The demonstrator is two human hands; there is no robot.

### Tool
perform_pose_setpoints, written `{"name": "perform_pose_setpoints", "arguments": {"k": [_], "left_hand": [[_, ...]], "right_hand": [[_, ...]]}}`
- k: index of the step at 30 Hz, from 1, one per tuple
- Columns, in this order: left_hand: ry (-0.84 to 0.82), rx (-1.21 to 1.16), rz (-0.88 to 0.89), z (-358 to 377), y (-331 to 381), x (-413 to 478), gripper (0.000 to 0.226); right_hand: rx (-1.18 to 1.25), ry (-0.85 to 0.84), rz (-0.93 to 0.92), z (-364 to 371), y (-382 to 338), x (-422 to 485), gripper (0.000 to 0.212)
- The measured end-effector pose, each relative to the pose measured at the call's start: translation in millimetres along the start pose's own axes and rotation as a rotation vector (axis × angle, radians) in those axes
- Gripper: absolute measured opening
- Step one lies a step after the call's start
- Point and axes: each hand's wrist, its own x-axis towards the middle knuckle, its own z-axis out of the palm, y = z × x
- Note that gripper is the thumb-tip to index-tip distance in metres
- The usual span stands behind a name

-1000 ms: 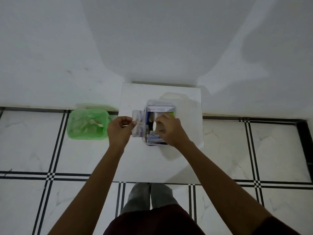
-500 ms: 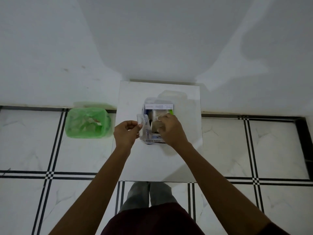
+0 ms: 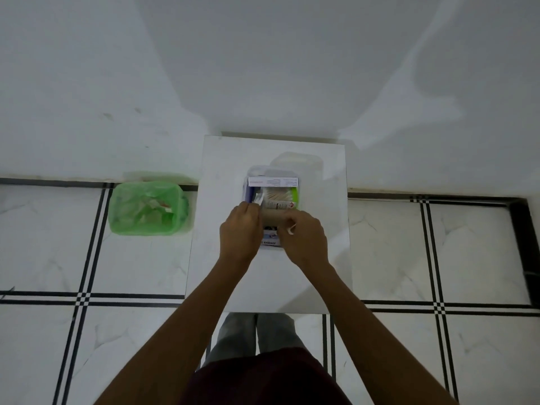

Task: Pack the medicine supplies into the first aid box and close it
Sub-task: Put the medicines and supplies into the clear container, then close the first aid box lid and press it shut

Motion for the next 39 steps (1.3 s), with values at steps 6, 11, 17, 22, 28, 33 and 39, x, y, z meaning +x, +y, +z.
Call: {"name": "perform_pose_setpoints", "arguments": {"k": [6,11,17,22,28,33,39], "left_hand": [[0.015,0.046,-0.053,14,-10,-4,0.011],[0.027,-0.339,-0.261,8,-19,1,0.048],[-0.045,-0.675,-0.706,3,-29,12,0.033],[-0.431,-0.513,-0.406,-7,-33,21,0.028],[-0.418,-0.419,-0.251,-15,-43,20,0.018],[-0.311,-0.569,-0.37,-28,-58,4,0.02],[-0.245,-0.638,-0.477,-42,-67,1,0.026]], "right_hand": [[0.004,0.025,-0.005,6,5,6,0.011],[0.114,0.028,0.019,4,4,9,0.007],[0.339,0.18,0.237,2,14,18,0.014],[0.546,0.178,0.661,3,42,30,0.01],[0.181,-0.067,0.466,16,46,33,0.018],[0.08,-0.188,0.366,33,50,32,0.016],[0.352,-0.121,0.529,35,62,37,0.022]]}}
